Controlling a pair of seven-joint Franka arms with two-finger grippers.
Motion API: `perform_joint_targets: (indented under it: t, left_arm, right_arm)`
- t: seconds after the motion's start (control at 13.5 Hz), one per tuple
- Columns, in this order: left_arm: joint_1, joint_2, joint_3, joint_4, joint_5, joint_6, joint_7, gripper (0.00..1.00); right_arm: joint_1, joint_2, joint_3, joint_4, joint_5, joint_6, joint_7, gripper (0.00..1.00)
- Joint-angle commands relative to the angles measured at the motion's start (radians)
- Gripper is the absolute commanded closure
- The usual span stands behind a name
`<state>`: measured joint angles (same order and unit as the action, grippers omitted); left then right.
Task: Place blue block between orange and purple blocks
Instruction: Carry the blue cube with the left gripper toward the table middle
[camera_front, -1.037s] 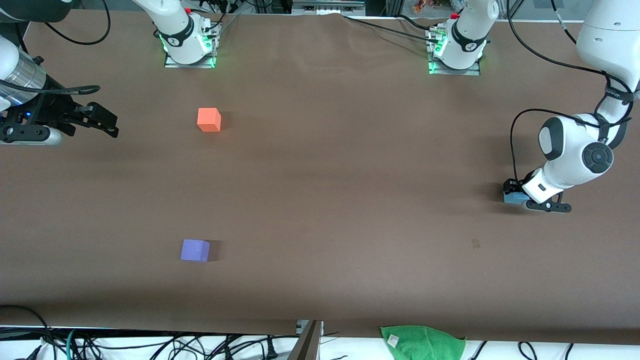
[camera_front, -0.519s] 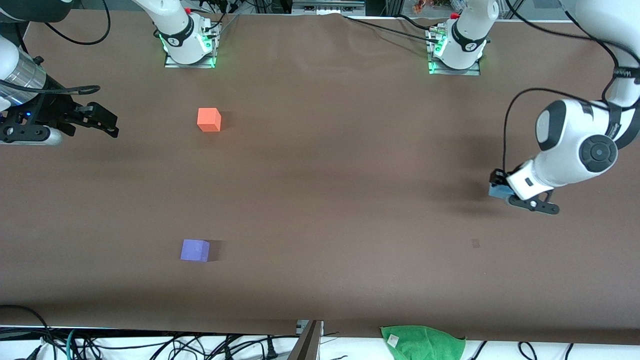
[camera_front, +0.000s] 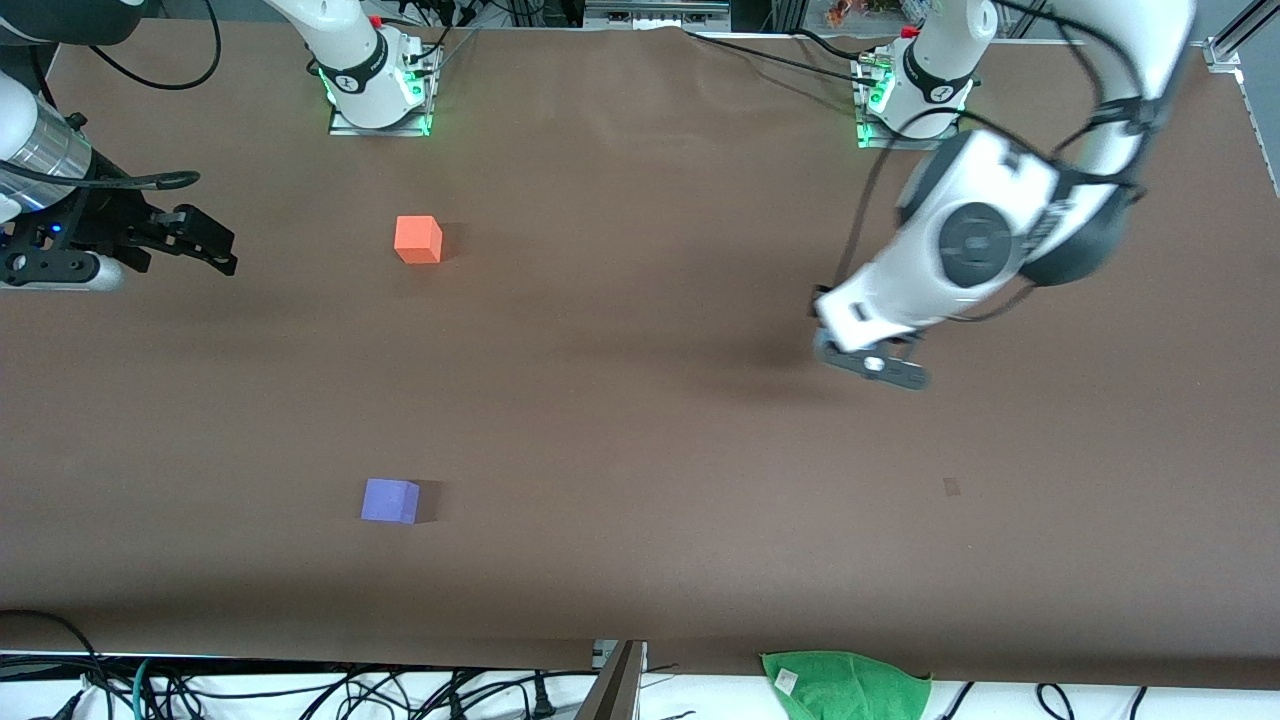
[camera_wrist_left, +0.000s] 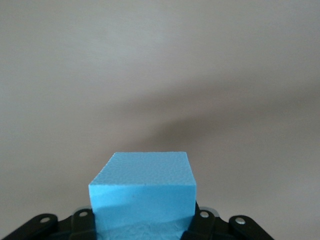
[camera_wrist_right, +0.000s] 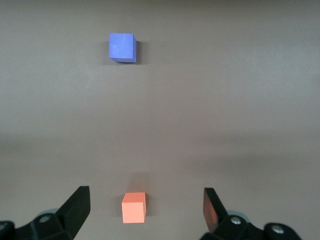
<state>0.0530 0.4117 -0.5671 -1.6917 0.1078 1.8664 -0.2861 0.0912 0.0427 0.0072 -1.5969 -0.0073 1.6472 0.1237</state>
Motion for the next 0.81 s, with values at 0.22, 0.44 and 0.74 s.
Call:
perform_joint_targets:
  t: [0.22, 0.44, 0.74]
  left_arm:
    - [-0.232, 0.261, 0.024, 0.135, 0.067, 0.136, -0.287, 0.86]
    - [-0.289, 0.331, 0.024, 0.133, 0.165, 0.209, -0.435, 0.83]
    - [-0.314, 0.403, 0.029, 0.132, 0.182, 0.306, -0.492, 0.82]
  right_arm:
    - [-0.024, 0.005, -0.006, 0.015, 0.012, -0.004, 0.004, 0.00]
    - [-0.024, 0.020, -0.006, 0.017, 0.015, 0.014, 0.010, 0.00]
    - [-0.022, 0.045, -0.006, 0.017, 0.015, 0.039, 0.008, 0.00]
